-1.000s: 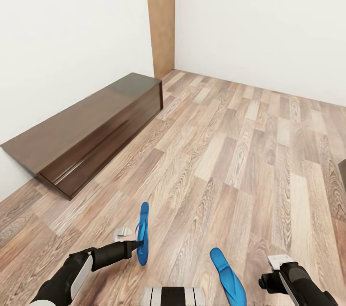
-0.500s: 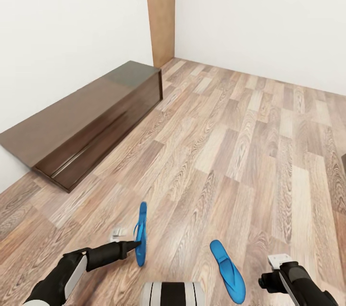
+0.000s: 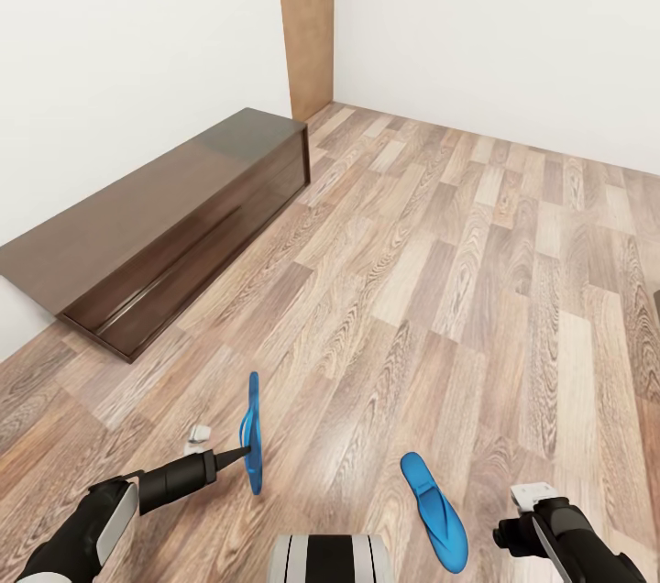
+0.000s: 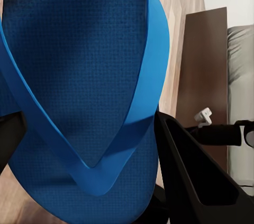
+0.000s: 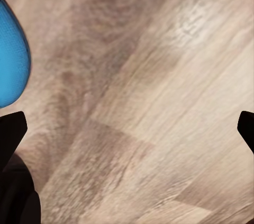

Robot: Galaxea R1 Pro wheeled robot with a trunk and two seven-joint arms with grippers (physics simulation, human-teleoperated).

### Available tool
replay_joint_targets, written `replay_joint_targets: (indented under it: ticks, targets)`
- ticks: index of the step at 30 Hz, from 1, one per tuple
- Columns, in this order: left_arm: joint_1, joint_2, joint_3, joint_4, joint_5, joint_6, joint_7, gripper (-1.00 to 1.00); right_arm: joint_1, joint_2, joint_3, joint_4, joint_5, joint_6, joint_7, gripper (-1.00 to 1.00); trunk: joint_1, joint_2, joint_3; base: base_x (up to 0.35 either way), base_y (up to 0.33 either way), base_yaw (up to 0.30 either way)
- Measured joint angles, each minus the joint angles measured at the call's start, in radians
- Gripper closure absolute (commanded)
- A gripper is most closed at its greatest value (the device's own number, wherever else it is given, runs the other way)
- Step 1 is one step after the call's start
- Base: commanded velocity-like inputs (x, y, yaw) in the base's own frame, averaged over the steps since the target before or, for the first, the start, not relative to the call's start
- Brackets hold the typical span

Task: In the bedroom, move the book from the bed onto either nightstand, and place the two sandals side by side next to the bed.

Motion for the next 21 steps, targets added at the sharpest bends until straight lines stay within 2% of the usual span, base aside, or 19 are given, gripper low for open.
replay_joint_targets:
  ticks: [8,21]
  targets:
    - [0.000,0.000,-0.001,0.001,0.001,-0.001,0.004,1.00,0.000,0.000,0.000,0.000,0.000,0.000,-0.001,-1.00,0.000,0.000,0.000,-0.174,0.087,0.000]
    - [0.000,-0.003,-0.001,0.002,0.002,-0.003,0.008,1.00,0.000,0.000,-0.001,-0.002,0.000,0.000,0.001,-1.00,0.000,0.000,0.000,-0.011,0.006,0.006]
